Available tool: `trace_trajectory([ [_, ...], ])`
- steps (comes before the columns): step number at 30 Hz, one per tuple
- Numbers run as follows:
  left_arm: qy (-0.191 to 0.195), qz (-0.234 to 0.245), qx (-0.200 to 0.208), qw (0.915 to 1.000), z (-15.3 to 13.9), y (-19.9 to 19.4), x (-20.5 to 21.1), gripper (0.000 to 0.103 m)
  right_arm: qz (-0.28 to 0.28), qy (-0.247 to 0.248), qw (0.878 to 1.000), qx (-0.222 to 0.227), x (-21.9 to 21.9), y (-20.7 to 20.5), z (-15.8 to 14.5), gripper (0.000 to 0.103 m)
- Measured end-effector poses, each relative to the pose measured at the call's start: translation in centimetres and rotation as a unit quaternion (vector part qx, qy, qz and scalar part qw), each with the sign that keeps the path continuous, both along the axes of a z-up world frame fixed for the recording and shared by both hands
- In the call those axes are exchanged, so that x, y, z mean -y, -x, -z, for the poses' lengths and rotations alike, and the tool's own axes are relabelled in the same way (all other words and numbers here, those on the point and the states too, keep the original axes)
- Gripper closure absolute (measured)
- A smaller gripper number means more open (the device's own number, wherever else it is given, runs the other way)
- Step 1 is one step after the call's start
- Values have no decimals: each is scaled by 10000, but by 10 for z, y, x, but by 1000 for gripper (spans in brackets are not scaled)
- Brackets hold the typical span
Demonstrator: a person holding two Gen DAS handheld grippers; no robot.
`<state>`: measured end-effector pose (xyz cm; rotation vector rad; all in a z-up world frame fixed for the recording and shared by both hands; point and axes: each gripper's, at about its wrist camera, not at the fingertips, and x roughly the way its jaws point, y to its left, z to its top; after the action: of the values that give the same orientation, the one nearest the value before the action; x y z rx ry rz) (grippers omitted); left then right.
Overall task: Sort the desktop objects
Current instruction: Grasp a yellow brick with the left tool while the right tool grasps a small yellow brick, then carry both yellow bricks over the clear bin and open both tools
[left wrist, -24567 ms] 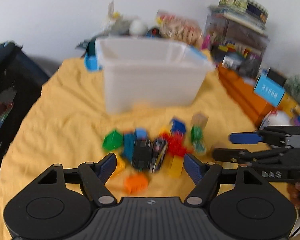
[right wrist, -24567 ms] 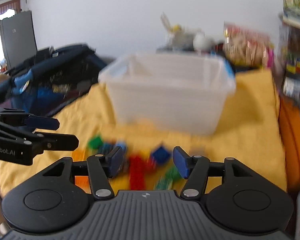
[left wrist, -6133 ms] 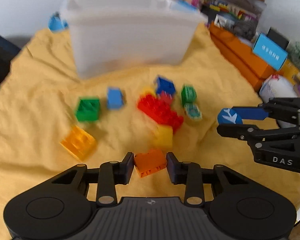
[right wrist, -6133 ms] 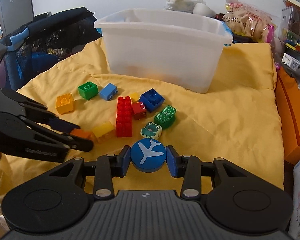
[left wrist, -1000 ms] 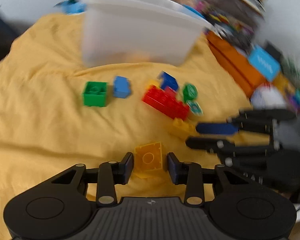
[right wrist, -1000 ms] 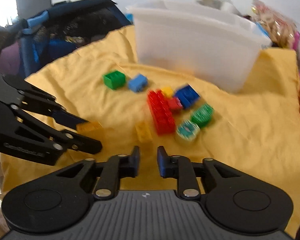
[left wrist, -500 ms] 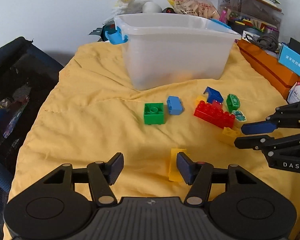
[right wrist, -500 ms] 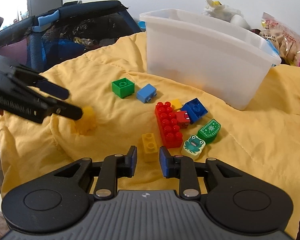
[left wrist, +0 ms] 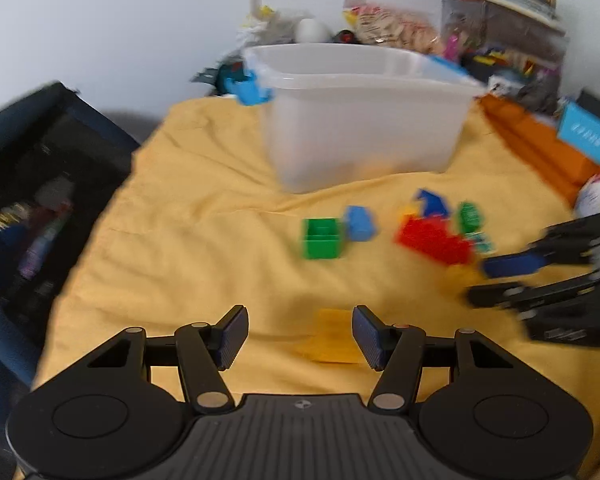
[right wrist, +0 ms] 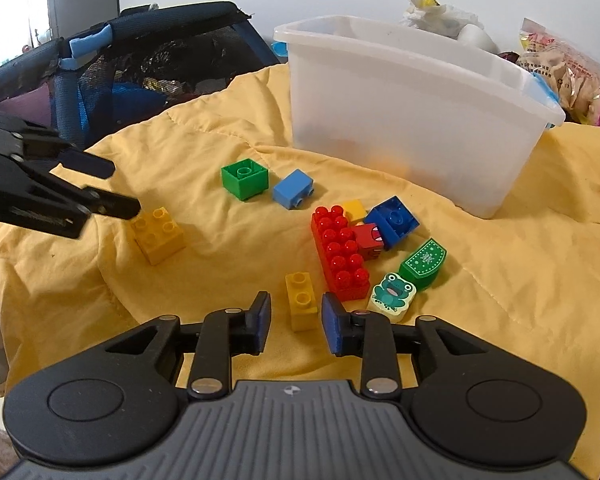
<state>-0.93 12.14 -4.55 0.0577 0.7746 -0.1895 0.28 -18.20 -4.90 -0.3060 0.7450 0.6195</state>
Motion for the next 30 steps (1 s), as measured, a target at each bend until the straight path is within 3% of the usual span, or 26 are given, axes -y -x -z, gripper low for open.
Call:
trace_trajectory([
  [7, -135, 281, -307, 9990, 27, -10, 26, 43, 40, 14, 10000, -77, -5, -11, 5, 69],
  [8, -108, 268, -358, 9989, 31, -12, 26, 48, 48, 41, 9999, -97, -7, -14, 7, 69],
  [9, -82, 240, -377, 9990, 34, -13, 25, 69, 53, 69, 9999, -125, -8, -16, 9, 70],
  [11, 72, 224, -373, 9990, 35, -13, 19, 68, 54, 138, 9996, -219, -11, -19, 14, 71],
  [13, 219, 273, -338, 9988, 29, -13, 14, 69, 55, 110, 9996, -250, -11, -18, 16, 81],
  [14, 269, 308, -257, 9988, 22, -13, 12, 69, 20, 133, 9996, -258, -11, -17, 15, 86],
  [18, 359, 420, 257, 9981, -18, -25, 9, 68, -76, 61, 9999, -107, -12, -15, -4, 86],
  [25, 414, 636, 1475, 9862, -110, -79, 17, 68, 185, -499, 9925, 1099, -6, -39, -90, 86],
  [30, 426, 592, 1831, 9804, -140, -129, 26, 68, 582, -843, 9769, 1875, -2, -85, -144, 86],
])
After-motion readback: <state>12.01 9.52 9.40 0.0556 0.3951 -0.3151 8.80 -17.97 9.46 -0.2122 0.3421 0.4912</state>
